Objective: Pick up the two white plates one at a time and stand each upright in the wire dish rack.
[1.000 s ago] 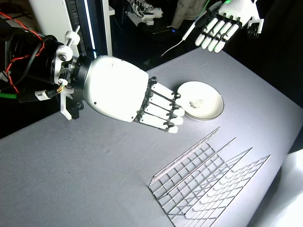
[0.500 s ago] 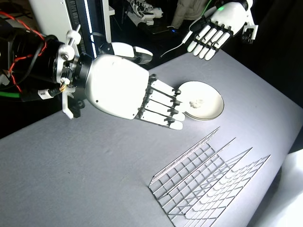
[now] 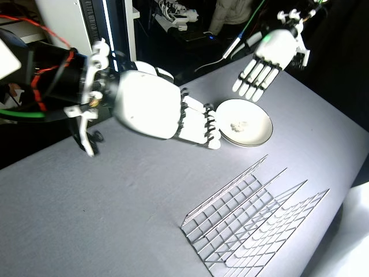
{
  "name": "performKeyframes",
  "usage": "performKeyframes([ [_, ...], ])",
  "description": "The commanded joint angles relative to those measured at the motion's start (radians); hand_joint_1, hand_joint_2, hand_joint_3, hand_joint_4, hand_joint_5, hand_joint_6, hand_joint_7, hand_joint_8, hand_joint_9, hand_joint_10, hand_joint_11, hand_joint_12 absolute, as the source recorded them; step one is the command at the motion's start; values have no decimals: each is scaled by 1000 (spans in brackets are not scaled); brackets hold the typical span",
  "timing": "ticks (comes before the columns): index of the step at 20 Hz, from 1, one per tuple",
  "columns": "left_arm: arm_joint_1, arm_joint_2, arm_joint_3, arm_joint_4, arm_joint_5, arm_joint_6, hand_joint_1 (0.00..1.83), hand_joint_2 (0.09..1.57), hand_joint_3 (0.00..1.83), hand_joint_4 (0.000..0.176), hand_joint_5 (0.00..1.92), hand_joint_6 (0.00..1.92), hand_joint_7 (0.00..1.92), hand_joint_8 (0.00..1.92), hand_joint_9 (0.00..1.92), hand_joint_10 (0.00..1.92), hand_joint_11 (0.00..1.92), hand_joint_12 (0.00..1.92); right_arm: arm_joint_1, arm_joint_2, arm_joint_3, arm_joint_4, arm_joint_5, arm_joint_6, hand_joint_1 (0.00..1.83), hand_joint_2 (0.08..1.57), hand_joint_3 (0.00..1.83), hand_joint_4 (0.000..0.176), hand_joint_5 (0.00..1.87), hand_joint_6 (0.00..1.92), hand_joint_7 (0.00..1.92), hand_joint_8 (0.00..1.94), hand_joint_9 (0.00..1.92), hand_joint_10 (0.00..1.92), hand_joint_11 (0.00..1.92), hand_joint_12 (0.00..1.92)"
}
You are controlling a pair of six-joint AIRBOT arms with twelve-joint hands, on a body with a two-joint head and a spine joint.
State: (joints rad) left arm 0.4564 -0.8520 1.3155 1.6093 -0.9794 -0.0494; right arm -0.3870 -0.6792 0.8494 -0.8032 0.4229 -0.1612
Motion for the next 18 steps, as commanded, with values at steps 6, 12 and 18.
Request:
performKeyframes([
  [6,30,-54,35,-9,13,21,0,1091,9,0,0,0,0,0,0,0,0,0,83,-97,87,-134,62,-1,0,1095,2,0,96,5,74,8,29,9,20,26],
  [12,72,-99,98,22,36,23,0,1099,10,0,13,4,0,0,0,0,0,0,73,-146,128,-160,87,-10,0,1105,2,0,136,2,115,2,72,3,0,215],
  [18,73,-100,137,23,55,23,0,1115,14,0,16,4,0,0,0,0,0,0,80,-143,129,-175,99,-44,0,1116,3,0,104,4,93,8,49,7,0,141],
])
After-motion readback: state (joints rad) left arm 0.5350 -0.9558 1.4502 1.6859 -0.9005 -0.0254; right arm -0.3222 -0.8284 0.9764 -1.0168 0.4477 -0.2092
